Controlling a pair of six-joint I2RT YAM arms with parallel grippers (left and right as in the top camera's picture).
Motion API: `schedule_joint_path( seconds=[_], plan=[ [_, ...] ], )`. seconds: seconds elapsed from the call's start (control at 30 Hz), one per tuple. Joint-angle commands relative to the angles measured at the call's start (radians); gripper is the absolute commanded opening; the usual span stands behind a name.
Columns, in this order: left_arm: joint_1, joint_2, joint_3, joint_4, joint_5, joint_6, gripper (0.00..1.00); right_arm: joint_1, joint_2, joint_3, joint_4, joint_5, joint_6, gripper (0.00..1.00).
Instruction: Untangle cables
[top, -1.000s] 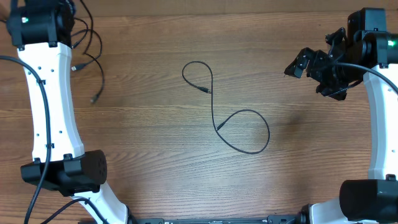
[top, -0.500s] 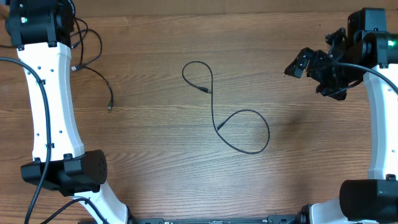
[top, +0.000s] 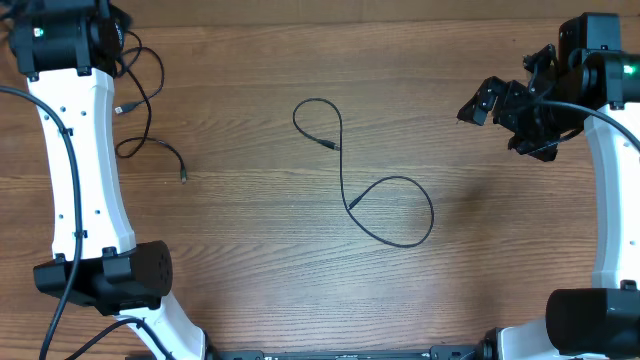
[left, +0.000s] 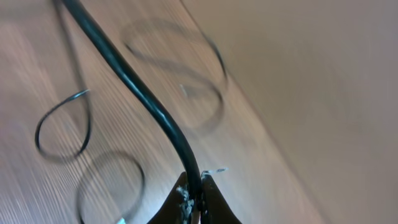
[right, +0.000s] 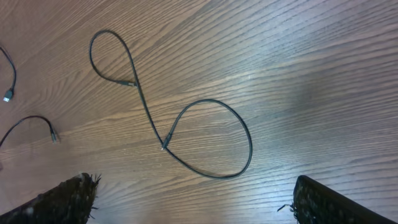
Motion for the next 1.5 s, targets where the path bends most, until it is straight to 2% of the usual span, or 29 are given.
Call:
schedule_joint_path(
  seconds=[0.0, 0.13, 0.2, 0.4, 0.5, 0.6, 0.67, 0.73, 0.9, 1.2, 1.47],
  plan=[
    [-0.029, -0.023, 0.006, -0.015, 0.315, 0.183, 0.04, 0.003, -0.013, 0.002, 0.004, -0.005, 0.002, 1.0],
    [-0.079, -0.023, 0.006, -0.053, 0.428, 0.312, 0.04, 0.003, -0.013, 0.002, 0.004, -0.005, 0.002, 1.0],
    [-0.104, -0.023, 0.006, -0.086, 0.435, 0.338, 0.04, 0.003, -0.013, 0.002, 0.004, -0.005, 0.002, 1.0],
    [-0.211, -0.023, 0.006, -0.171, 0.435, 0.629, 0.04, 0.003, -0.013, 0.002, 0.004, -0.005, 0.002, 1.0],
    [-0.244, -0.023, 0.006, -0.203, 0.445, 0.72, 0.04, 0.003, -0.013, 0.002, 0.004, -0.005, 0.002, 1.0],
    [-0.261, -0.023, 0.006, -0.211, 0.531, 0.855, 0.04, 0.003, -0.013, 0.002, 0.004, -0.005, 0.002, 1.0],
    [-0.261, -0.023, 0.006, -0.213, 0.591, 0.903, 0.04, 0.003, -0.013, 0.002, 0.004, -0.005, 0.002, 1.0],
    [-0.259, -0.023, 0.006, -0.216, 0.631, 0.925, 0.04, 0.003, -0.013, 0.002, 0.004, -0.005, 0.002, 1.0],
    [-0.231, -0.023, 0.006, -0.24, 0.623, 0.924, 0.04, 0.003, -0.013, 0.002, 0.004, -0.005, 0.002, 1.0],
    [-0.041, -0.023, -0.002, -0.323, 0.653, 0.917, 0.04, 0.003, -0.013, 0.002, 0.004, -0.005, 0.002, 1.0],
    [0.05, -0.023, -0.068, -0.334, 0.641, 0.976, 0.04, 0.003, -0.013, 0.002, 0.004, -0.005, 0.002, 1.0]
  ],
)
